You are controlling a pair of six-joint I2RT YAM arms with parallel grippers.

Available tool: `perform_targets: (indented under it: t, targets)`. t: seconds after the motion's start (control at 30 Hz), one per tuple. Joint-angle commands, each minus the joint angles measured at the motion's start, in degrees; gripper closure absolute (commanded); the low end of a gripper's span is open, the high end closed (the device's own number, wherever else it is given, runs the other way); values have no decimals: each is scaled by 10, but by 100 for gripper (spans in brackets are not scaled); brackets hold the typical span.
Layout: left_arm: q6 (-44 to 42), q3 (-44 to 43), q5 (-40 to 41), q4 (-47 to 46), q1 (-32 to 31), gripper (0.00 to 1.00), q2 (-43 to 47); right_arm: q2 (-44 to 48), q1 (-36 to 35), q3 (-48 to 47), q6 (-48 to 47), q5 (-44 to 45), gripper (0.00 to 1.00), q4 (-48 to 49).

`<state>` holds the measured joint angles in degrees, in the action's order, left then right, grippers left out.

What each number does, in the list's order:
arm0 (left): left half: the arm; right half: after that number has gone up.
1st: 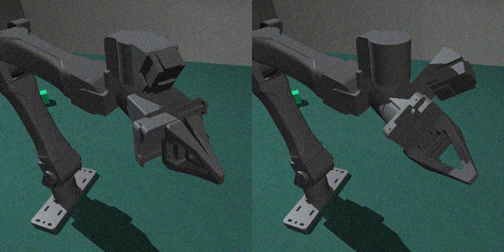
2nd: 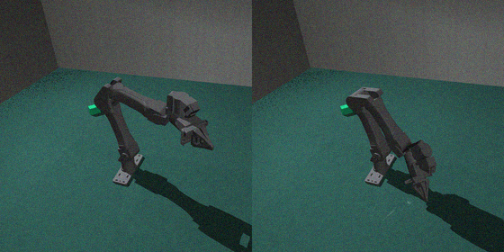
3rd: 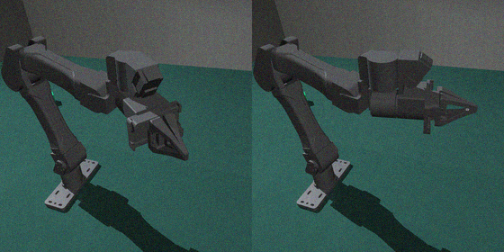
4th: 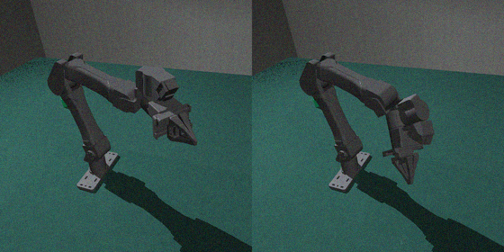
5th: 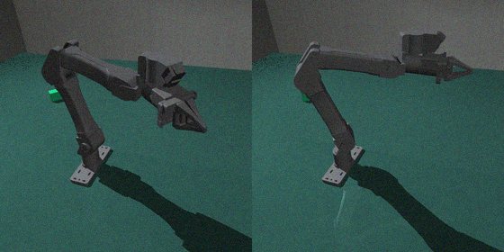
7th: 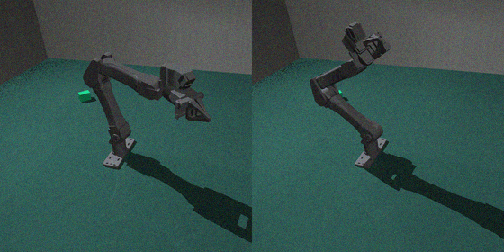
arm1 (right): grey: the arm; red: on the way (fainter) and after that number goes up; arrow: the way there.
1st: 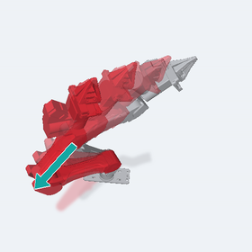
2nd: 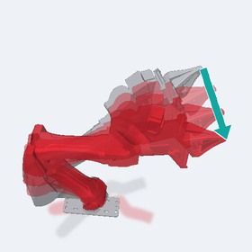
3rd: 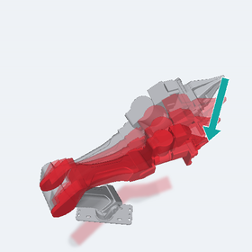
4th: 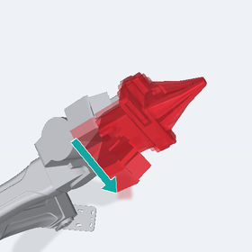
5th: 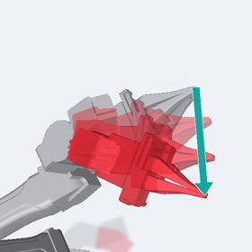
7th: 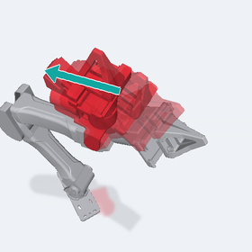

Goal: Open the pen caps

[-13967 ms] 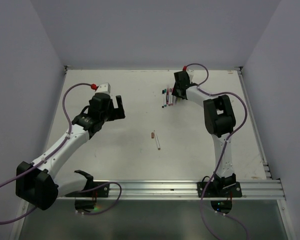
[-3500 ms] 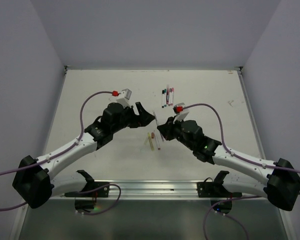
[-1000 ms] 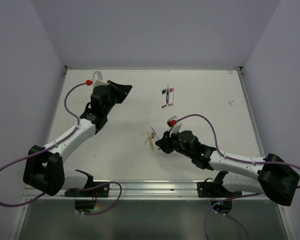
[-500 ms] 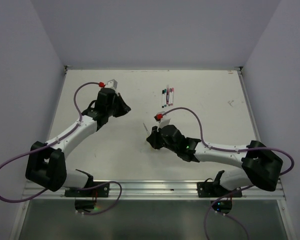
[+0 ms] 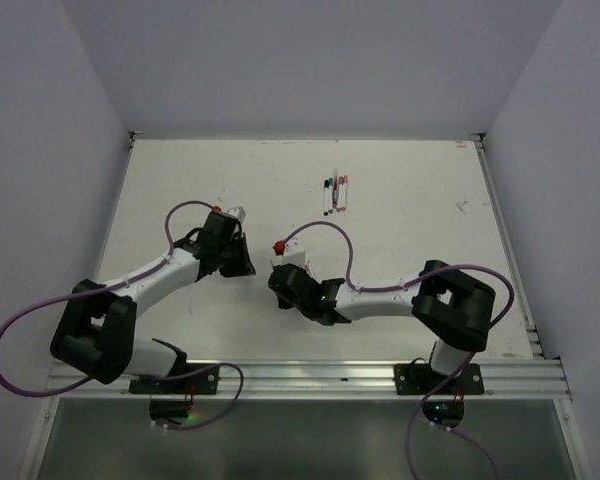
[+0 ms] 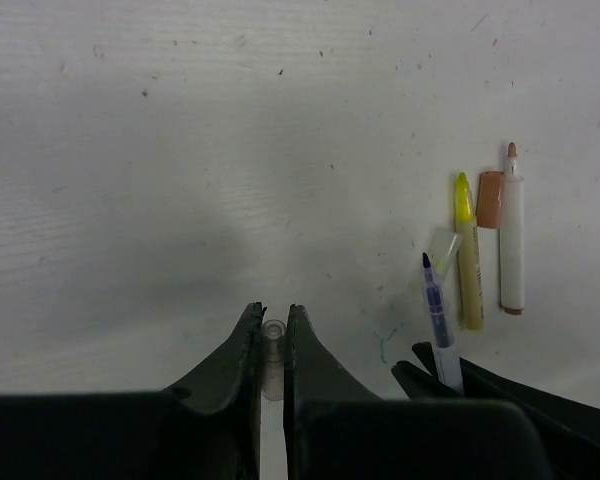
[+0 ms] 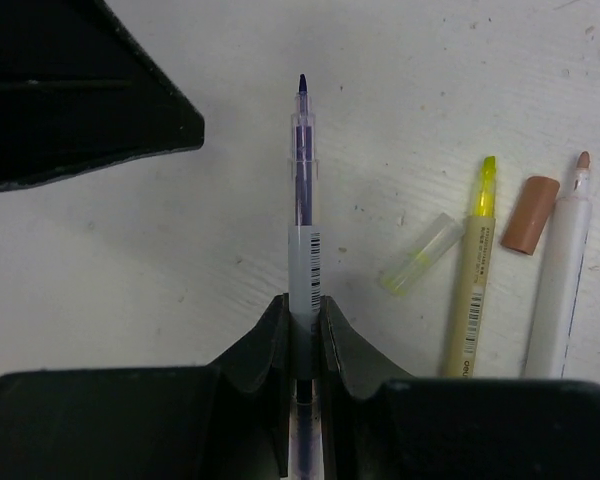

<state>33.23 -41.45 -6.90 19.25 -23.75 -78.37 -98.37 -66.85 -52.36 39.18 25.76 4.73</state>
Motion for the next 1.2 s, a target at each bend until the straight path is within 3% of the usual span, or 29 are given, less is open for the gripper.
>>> perform_targets:
  t: [0.0, 0.3, 0.57, 0.87, 1.17]
  targets:
    - [-6, 8, -20, -24, -20, 93, -9, -27, -1, -23, 38, 56, 97, -17]
    - [23, -15, -22, -64, -82, 93, -90, -55, -1, -23, 62, 93, 91, -38]
    - [56, -16, -33, -104, -95, 90, -128, -48, 1, -17, 71, 107, 73, -46]
    - [78, -14, -36, -119, -101, 78, -137, 32, 1, 3, 64, 109, 69, -46]
    - [91, -2, -40, -130, -104, 69, -139, 157, 1, 18, 27, 136, 58, -84]
